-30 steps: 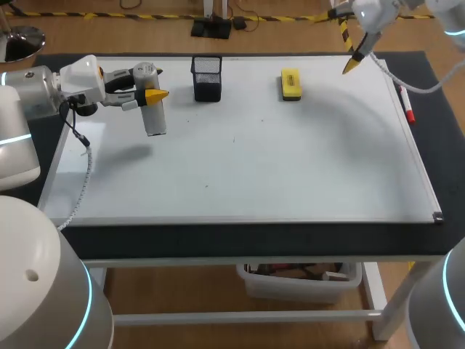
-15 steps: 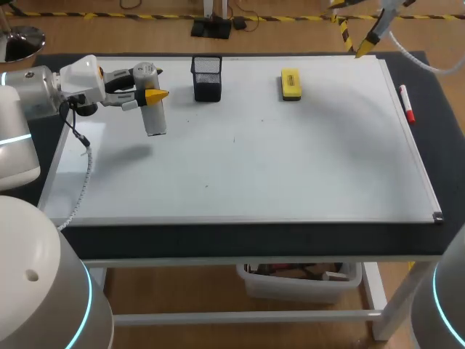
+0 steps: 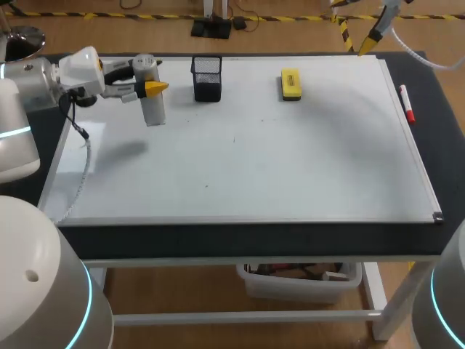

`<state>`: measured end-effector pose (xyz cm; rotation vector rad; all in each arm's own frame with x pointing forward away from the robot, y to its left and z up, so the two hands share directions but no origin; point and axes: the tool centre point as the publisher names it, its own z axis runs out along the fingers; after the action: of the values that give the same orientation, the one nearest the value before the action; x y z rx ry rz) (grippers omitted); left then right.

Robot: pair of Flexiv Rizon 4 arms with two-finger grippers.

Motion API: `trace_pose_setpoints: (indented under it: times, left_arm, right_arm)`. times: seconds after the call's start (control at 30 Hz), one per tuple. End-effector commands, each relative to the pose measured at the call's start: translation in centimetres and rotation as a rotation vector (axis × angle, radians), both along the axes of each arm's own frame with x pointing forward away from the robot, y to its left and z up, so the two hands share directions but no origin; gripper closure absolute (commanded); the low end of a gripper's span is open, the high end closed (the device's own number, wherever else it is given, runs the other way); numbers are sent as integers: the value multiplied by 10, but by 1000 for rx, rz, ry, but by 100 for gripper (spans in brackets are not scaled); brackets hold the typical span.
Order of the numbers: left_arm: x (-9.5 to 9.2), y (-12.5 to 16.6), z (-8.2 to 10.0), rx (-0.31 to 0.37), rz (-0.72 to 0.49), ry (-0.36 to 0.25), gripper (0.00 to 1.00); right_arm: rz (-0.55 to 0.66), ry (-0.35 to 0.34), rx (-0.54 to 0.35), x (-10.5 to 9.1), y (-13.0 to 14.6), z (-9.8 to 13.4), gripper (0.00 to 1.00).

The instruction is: Pick up the inspection probe, press it on each red-marked spot on the whiteboard one by one, put down the probe, pick up the eraser, and wipe off all the red marks.

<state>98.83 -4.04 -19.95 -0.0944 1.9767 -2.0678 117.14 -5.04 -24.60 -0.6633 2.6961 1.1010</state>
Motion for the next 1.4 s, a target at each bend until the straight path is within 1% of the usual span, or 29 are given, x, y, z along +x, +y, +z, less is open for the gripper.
trace_pose_setpoints:
  times: [0.03,0.1,0.17,0.23,0.3,0.37,0.4,0.53,0.63,0.73,0.8,0.83,0.9,0.93,1.0,1.07,1.2,1.27,1.4]
  left_arm:
    - [24,-7,21,11,-51,-16,100]
    - [32,-13,29,24,-66,-28,100]
    - [40,-18,36,12,-90,-42,100]
    - [49,-24,43,27,-116,-45,100]
    - [58,-29,47,17,-146,-51,100]
    - [67,-35,49,21,-171,-49,100]
    - [72,-37,50,3,-188,-50,100]
    - [91,-46,53,-22,-221,-50,100]
    - [105,-55,55,-19,-241,-49,100]
    - [119,-63,56,-25,-268,-46,100]
    - [129,-68,55,-14,-293,-36,100]
    - [136,-70,55,-37,-309,-33,100]
    - [147,-74,53,-28,-319,-24,100]
    - [152,-76,53,-41,-330,-22,100]
    - [160,-82,53,-32,-341,-17,100]
    - [168,-86,53,-39,-352,-15,100]
    - [181,-93,50,-39,-371,-2,100]
    - [185,-95,47,-49,-378,7,100]
    - [190,-100,39,-45,-391,23,100]
  right_arm:
    - [7,5,-5,2,-1,1,0]
    - [7,5,-5,2,-1,1,0]
    - [7,5,-5,2,-1,1,0]
    - [7,5,-5,2,-1,1,0]
    - [7,5,-5,2,-1,1,0]
    - [7,5,-5,2,-1,1,0]
    - [7,5,-5,2,-1,1,0]
    - [7,5,-5,2,-1,1,0]
    - [7,5,-5,2,-1,1,0]
    - [7,5,-5,2,-1,1,0]
    - [7,5,-5,2,-1,1,0]
    - [7,5,-5,2,-1,1,0]
    - [7,5,-5,2,-1,1,0]
    - [7,5,-5,2,-1,1,0]
    - [7,5,-5,2,-1,1,0]
    - [7,5,-5,2,-1,1,0]
    - [7,5,-5,2,-1,1,0]
    - [7,5,-5,2,-1,1,0]
    - [7,5,-5,2,-1,1,0]
